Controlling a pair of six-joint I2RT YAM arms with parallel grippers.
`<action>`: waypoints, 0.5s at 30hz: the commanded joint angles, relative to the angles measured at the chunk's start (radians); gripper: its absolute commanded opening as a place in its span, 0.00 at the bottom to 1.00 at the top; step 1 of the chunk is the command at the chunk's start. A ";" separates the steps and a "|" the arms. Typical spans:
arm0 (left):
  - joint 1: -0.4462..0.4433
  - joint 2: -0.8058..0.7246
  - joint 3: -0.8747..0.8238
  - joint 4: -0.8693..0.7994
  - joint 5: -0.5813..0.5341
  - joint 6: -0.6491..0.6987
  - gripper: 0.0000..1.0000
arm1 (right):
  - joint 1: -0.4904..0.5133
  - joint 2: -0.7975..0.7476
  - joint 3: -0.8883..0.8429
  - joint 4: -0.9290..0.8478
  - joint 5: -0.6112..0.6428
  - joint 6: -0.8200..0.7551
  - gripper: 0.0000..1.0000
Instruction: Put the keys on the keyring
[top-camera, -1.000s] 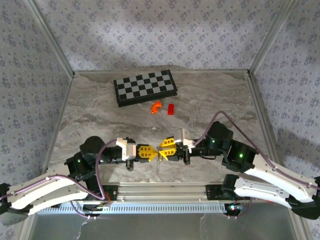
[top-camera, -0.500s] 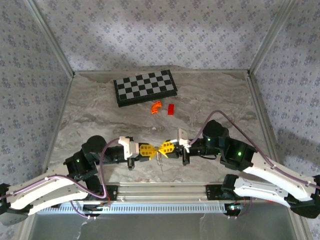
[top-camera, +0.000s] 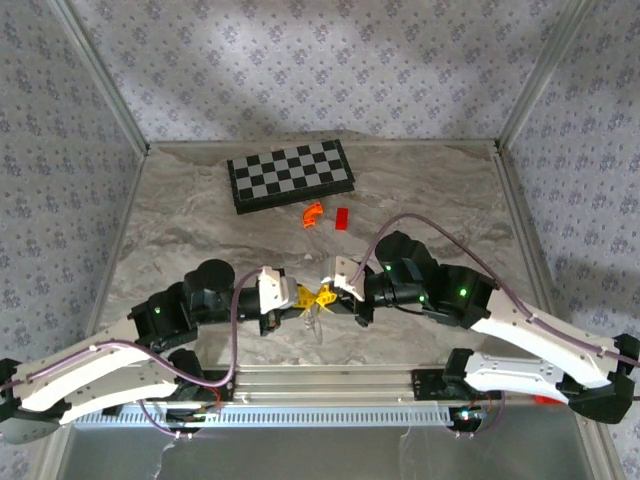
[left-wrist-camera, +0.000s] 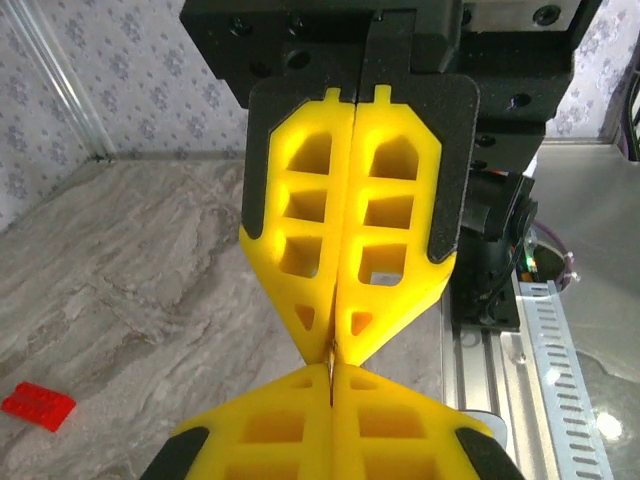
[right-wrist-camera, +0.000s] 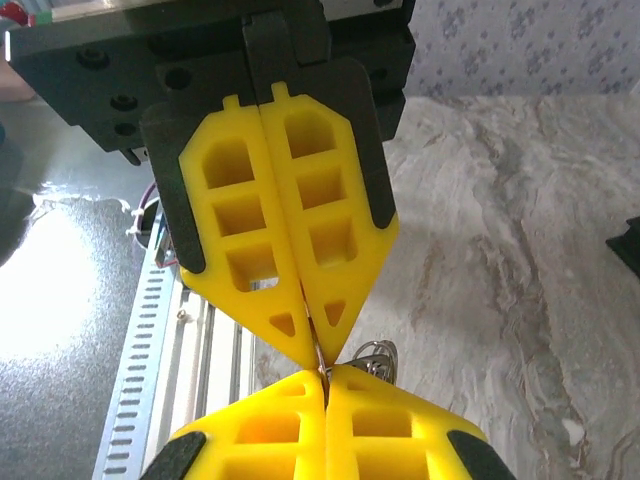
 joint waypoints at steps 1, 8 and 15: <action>-0.007 -0.007 0.016 0.019 -0.014 0.013 0.00 | 0.009 0.001 0.041 0.012 -0.029 -0.016 0.00; -0.006 -0.064 -0.039 0.165 0.020 -0.015 0.00 | 0.012 -0.012 0.010 0.068 -0.020 0.001 0.22; -0.006 -0.100 -0.082 0.305 0.081 -0.012 0.00 | 0.009 -0.074 -0.059 0.181 -0.011 0.057 0.28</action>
